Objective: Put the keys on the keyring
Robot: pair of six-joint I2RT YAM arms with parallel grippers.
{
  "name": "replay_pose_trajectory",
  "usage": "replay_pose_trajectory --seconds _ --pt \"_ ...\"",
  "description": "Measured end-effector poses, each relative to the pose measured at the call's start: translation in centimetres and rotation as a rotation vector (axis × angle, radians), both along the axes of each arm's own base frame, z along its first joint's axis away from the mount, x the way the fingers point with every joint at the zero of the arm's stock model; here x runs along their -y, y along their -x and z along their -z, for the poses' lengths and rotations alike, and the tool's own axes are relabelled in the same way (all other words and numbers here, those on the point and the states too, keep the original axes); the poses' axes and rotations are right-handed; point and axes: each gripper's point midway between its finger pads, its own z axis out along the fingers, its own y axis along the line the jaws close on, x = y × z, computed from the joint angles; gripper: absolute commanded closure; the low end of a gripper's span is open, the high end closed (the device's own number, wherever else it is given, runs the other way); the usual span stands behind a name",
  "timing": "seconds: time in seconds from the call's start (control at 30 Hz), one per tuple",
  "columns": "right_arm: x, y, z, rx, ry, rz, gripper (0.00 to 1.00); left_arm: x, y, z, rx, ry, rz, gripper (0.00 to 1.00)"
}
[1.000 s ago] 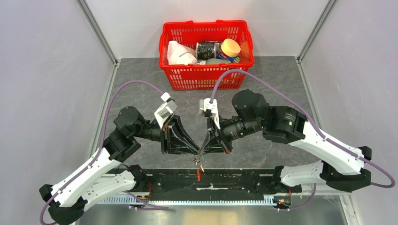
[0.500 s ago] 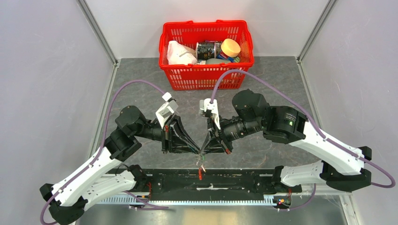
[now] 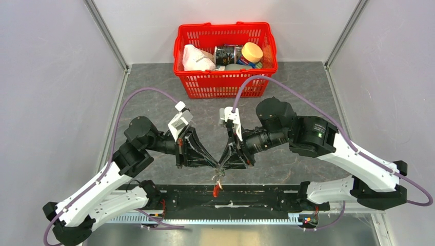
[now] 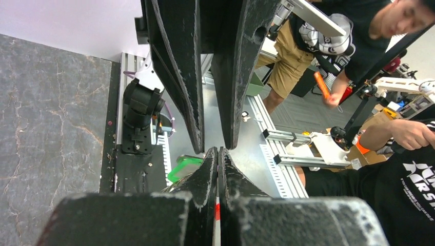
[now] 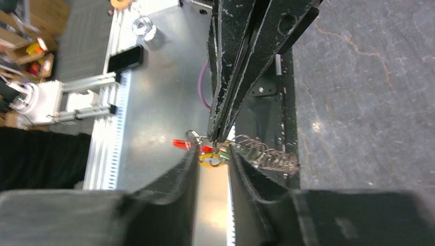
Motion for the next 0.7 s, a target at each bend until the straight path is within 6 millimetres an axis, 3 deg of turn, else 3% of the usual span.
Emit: replay_pose_trajectory --seconds 0.1,0.37,0.7 --pt "0.3 0.1 -1.0 0.02 -0.041 0.001 0.5 -0.2 0.2 -0.3 0.011 0.012 -0.003 0.98" --pt "2.2 0.8 -4.5 0.108 -0.181 -0.005 0.49 -0.6 0.6 -2.1 0.063 0.091 -0.004 0.98" --pt "1.1 0.2 -3.4 0.133 -0.162 -0.017 0.5 -0.5 0.0 -3.7 0.049 0.161 -0.041 0.98"
